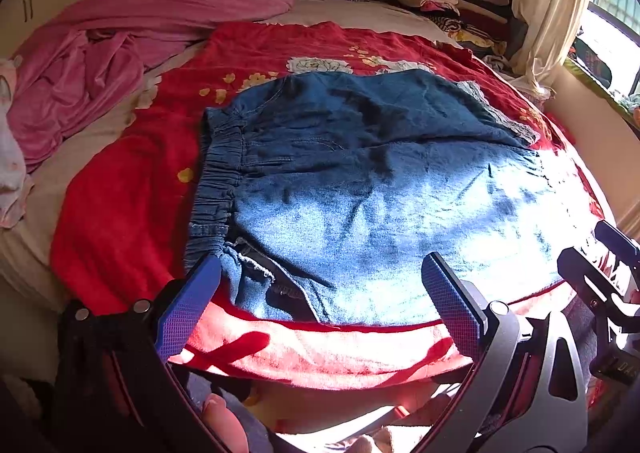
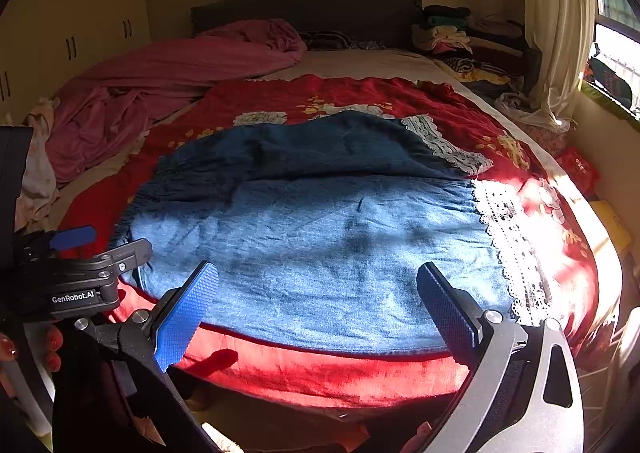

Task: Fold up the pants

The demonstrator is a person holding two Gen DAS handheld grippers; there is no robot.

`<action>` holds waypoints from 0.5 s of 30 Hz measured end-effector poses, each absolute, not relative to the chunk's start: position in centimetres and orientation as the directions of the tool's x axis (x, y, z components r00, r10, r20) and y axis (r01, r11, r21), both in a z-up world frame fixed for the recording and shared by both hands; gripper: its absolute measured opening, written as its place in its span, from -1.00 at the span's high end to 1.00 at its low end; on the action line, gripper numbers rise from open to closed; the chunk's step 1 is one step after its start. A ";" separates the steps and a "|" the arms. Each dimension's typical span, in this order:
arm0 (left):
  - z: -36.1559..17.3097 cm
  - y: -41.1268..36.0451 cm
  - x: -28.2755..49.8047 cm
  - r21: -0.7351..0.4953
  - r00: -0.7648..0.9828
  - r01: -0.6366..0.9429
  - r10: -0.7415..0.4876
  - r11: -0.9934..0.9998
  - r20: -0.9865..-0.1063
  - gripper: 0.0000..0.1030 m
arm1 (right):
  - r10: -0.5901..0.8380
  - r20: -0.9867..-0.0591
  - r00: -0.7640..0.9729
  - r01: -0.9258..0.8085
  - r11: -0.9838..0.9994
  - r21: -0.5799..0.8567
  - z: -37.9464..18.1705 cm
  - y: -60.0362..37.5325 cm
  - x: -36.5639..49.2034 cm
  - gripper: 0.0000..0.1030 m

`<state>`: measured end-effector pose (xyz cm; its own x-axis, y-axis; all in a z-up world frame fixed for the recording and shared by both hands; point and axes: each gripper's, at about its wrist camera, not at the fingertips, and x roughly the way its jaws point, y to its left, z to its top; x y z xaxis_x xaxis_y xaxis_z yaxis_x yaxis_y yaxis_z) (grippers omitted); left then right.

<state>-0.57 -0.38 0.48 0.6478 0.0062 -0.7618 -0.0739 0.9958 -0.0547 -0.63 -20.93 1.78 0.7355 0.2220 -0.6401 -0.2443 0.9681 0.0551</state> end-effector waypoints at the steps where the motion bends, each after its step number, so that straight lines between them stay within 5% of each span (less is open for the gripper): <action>1: 0.5 -0.3 -0.6 -0.056 0.648 -0.073 0.005 0.996 -0.762 -0.83 | 0.222 -0.640 0.735 -0.244 0.968 0.056 1.8 -20.9 -0.6 -0.92; 15: 0.7 -0.2 -0.6 -0.050 0.649 -0.077 0.012 0.996 -0.761 -0.83 | 0.219 -0.641 0.735 -0.241 0.969 0.055 1.6 -21.0 -0.6 -0.92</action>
